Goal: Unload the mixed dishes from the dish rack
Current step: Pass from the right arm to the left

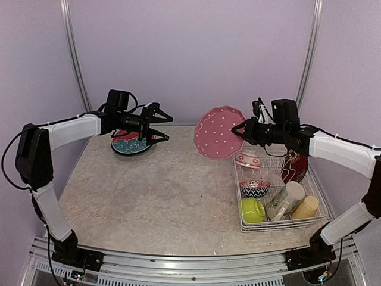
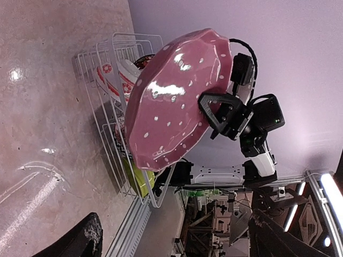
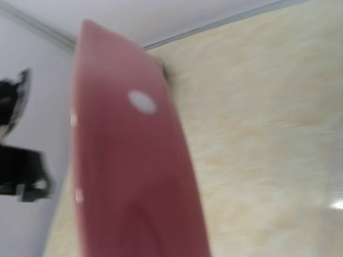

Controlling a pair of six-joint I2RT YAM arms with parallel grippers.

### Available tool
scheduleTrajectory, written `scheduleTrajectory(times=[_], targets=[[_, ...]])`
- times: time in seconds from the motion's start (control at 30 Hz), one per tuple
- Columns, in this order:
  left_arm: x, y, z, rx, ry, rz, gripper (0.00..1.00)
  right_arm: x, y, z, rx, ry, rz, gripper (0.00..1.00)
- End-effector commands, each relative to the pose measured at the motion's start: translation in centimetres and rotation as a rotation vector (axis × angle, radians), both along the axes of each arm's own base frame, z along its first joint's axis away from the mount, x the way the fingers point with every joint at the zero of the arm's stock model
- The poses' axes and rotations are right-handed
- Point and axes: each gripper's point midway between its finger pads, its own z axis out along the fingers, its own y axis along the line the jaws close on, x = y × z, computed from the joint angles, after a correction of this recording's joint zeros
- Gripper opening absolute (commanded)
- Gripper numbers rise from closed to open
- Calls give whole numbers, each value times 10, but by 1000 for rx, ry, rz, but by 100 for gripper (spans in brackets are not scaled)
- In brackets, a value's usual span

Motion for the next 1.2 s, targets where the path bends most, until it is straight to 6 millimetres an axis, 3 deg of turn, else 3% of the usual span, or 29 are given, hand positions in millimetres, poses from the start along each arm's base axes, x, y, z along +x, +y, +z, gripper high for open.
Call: scheduleTrajectory(times=[0.0, 0.17, 0.37, 0.6, 0.77, 0.87, 1.03, 1.1, 1.17], targets=[[-7, -14, -14, -9, 49, -54, 87, -7, 51, 84, 260, -202, 165, 0], [-10, -20, -22, 17, 50, -56, 79, -14, 81, 87, 316, -200, 244, 0], [-12, -22, -24, 43, 41, -43, 65, -21, 102, 93, 361, -197, 295, 0], [-14, -22, -19, 17, 34, -43, 34, -19, 108, 79, 375, -160, 298, 0], [-11, -17, -15, 0, 32, -31, 3, -11, 109, 60, 317, -124, 268, 1], [-5, -10, -16, -13, 53, -12, 0, -4, 103, 38, 259, -74, 219, 22], [14, 12, -17, 5, 51, 67, 0, 3, 88, 16, 186, -46, 166, 88], [21, 21, -17, 7, 55, 92, 0, 3, 83, 10, 162, -41, 147, 99], [33, 35, -18, 26, 50, 144, 0, 5, 77, 6, 136, -37, 125, 100]])
